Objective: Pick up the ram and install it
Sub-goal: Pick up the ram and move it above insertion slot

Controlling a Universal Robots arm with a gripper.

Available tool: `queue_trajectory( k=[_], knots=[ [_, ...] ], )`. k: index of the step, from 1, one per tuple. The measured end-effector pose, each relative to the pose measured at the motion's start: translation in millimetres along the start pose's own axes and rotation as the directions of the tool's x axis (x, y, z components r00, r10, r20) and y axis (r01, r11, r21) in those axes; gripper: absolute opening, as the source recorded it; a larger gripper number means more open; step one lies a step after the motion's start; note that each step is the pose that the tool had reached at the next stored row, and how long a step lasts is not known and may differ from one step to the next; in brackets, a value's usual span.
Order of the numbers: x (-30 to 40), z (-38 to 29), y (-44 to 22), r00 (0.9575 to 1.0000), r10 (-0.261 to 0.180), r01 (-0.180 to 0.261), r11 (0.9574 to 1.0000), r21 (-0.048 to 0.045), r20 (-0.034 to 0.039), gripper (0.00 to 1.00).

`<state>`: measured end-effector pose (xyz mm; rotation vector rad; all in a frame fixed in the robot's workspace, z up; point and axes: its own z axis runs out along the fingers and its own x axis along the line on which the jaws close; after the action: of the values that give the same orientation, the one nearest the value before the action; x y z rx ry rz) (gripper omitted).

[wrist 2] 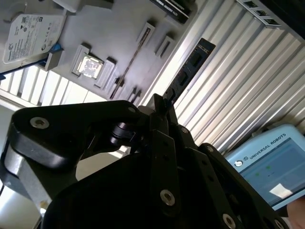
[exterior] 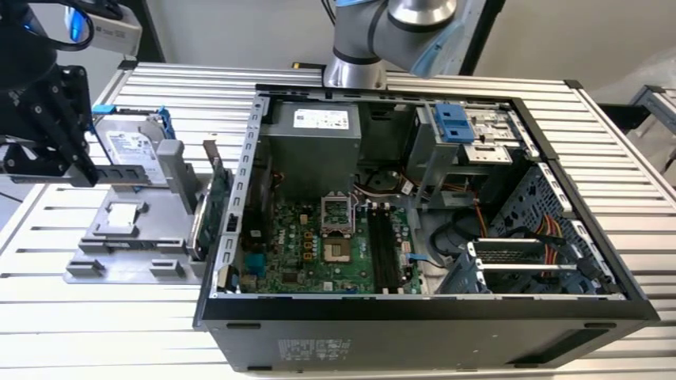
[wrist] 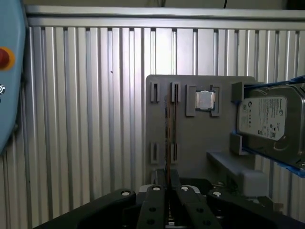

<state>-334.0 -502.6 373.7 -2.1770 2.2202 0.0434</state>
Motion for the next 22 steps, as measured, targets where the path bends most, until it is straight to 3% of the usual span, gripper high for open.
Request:
queue_trajectory(
  k=[22],
  knots=[
    [-0.5,0.1,-24.6,1.0,0.008,-0.008,1.0,-0.0035,-0.0001,0.0]
  ],
)
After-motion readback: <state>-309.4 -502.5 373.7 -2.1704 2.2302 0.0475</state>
